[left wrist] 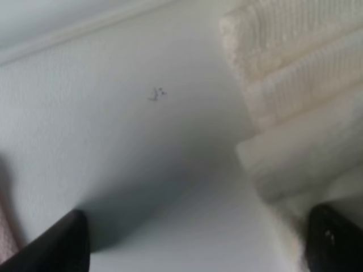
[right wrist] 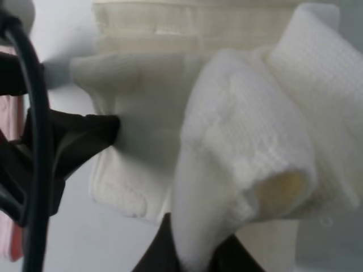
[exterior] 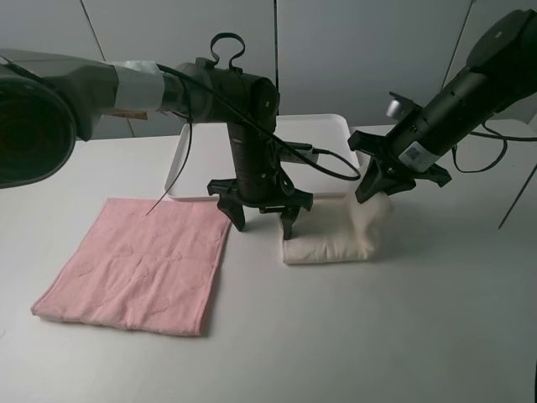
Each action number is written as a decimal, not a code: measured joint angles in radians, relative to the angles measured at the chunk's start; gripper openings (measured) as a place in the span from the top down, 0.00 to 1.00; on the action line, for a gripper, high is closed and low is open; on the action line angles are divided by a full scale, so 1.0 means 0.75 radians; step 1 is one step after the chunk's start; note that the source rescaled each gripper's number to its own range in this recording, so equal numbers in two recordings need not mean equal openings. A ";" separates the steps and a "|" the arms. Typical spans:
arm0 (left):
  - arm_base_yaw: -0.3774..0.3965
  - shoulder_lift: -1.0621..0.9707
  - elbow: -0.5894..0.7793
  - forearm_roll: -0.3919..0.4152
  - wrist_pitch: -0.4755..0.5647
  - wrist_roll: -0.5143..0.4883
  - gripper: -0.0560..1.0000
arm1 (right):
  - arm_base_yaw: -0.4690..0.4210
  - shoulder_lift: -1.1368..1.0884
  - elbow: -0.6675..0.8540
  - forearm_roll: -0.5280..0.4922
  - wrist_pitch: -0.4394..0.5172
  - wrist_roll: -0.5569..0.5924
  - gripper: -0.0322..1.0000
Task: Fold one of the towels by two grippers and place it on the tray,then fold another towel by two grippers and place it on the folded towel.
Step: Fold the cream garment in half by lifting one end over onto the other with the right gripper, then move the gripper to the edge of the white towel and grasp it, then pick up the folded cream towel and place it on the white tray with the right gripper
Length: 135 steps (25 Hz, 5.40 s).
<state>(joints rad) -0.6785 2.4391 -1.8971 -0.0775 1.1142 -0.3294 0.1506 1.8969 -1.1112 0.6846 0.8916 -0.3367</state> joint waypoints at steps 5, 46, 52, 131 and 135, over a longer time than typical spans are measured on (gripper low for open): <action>0.000 0.000 -0.002 0.000 0.014 0.023 0.02 | 0.000 0.081 0.098 0.357 -0.006 -0.292 0.93; 0.165 -0.029 -0.505 -0.181 0.138 0.223 0.02 | 0.000 0.158 0.288 1.167 -0.046 -0.907 0.65; 0.171 -0.029 -0.505 -0.186 0.138 0.229 0.02 | 0.051 0.158 0.288 1.281 0.006 -0.992 0.55; 0.401 -0.432 -0.031 -0.229 0.134 0.592 0.08 | 0.036 0.186 -0.376 0.483 0.056 -0.377 0.88; 0.423 -0.572 0.180 -0.235 0.084 0.664 0.16 | 0.036 0.306 -0.593 0.495 0.136 -0.282 0.88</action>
<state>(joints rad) -0.3614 2.0097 -1.7619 -0.2539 1.1776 0.1687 0.1775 2.1261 -1.5559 1.0561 0.9935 -0.5479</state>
